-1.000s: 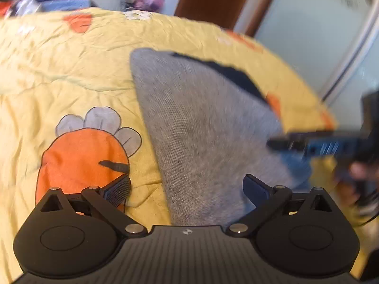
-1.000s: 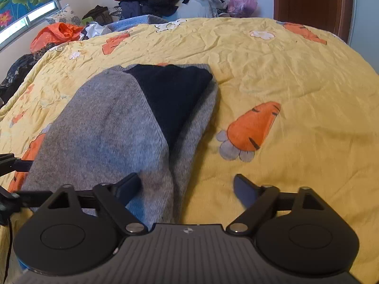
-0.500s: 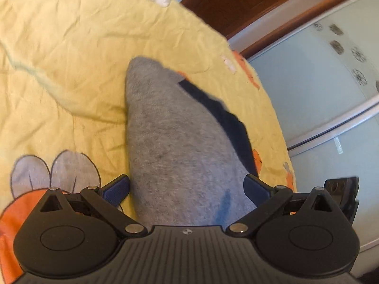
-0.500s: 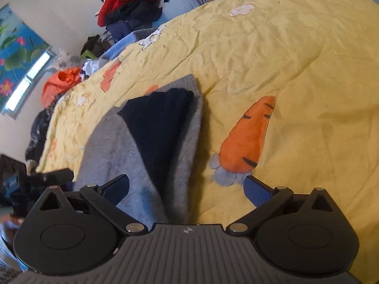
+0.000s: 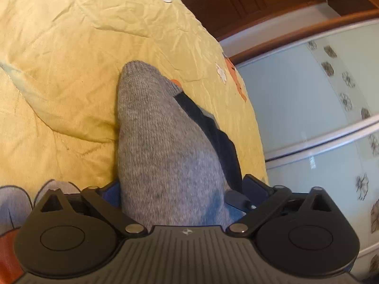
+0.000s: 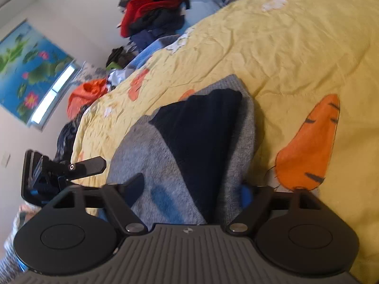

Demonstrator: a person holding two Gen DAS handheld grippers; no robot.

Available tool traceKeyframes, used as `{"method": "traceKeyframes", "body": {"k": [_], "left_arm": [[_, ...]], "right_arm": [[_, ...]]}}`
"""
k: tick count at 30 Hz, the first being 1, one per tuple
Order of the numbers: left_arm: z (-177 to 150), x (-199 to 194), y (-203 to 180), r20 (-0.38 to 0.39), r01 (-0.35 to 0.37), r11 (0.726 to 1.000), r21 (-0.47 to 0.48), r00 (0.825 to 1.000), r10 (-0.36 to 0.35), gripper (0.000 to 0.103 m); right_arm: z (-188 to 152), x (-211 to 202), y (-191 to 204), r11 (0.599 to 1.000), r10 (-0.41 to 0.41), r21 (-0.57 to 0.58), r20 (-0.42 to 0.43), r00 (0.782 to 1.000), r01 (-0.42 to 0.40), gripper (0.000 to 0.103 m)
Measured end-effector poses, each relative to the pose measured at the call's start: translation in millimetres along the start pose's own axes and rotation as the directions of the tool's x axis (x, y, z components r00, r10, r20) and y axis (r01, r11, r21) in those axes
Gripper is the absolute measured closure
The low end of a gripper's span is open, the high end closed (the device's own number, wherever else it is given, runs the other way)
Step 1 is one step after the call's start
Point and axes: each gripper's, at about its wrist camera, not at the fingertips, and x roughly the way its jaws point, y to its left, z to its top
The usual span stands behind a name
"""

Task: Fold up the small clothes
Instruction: 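Move both open tools to the end of the folded sweater, then grasp the folded sweater end with both tools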

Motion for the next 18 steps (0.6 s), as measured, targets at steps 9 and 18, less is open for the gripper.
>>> {"method": "traceKeyframes", "body": {"k": [9,18], "left_arm": [[-4,-2,14,-0.023,-0.05,0.998,-0.049,0.999,0.049,0.07],[-10,-4,4,-0.001,-0.079,0.997,0.002,0.997,0.079,0.061]], "right_arm": [[-20,6,-7,0.993,0.043,0.103,0.086,0.995,-0.052,0.053],[-28,2,26,1.0,-0.011,0.022,0.067,0.998,0.01,0.001]]}}
